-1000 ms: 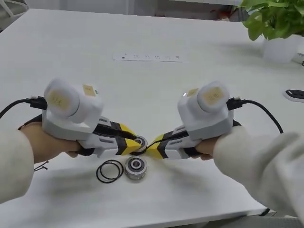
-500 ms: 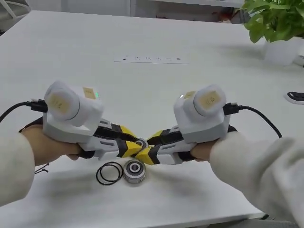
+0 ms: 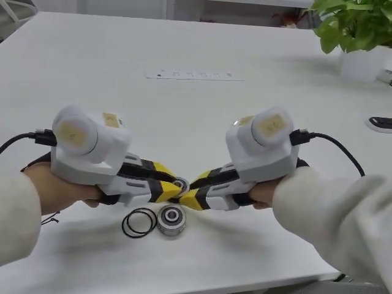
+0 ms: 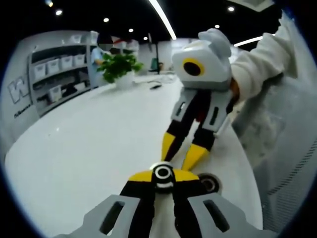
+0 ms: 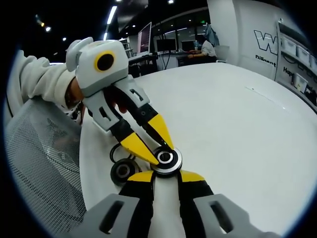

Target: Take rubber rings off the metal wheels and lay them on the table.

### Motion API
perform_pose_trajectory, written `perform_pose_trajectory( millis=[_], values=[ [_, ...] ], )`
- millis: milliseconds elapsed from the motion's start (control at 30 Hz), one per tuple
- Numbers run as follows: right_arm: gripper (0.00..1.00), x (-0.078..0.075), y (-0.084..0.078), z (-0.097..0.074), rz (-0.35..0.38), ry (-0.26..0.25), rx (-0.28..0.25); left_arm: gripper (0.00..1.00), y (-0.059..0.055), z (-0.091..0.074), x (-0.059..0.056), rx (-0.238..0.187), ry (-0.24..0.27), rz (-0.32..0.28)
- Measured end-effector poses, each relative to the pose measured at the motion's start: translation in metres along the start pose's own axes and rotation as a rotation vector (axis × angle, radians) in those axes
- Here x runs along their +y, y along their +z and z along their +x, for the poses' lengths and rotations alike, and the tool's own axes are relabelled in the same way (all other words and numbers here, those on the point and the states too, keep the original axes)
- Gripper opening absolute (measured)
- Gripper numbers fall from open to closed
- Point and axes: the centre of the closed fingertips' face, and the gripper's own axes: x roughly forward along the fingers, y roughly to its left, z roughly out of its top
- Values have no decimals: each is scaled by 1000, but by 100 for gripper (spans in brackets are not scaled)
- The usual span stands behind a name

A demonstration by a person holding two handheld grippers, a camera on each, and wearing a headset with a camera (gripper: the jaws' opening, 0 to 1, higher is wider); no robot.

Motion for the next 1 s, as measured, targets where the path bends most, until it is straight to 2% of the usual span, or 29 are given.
perform_pose_trajectory(
  millis=[633, 700, 900, 1000],
  values=[
    [3, 3, -4, -2, 29, 21, 11, 13, 0, 0, 0, 1, 9, -20],
    [0, 4, -6, -2, 1, 22, 16, 13, 0, -1, 0, 0, 10, -22],
    [0, 7, -7, -1, -6, 30, 24, 13, 0, -1, -1, -5, 3, -13],
    [3, 10, -8, -1, -11, 40, 28, 13, 0, -1, -1, -6, 4, -12]
  ],
)
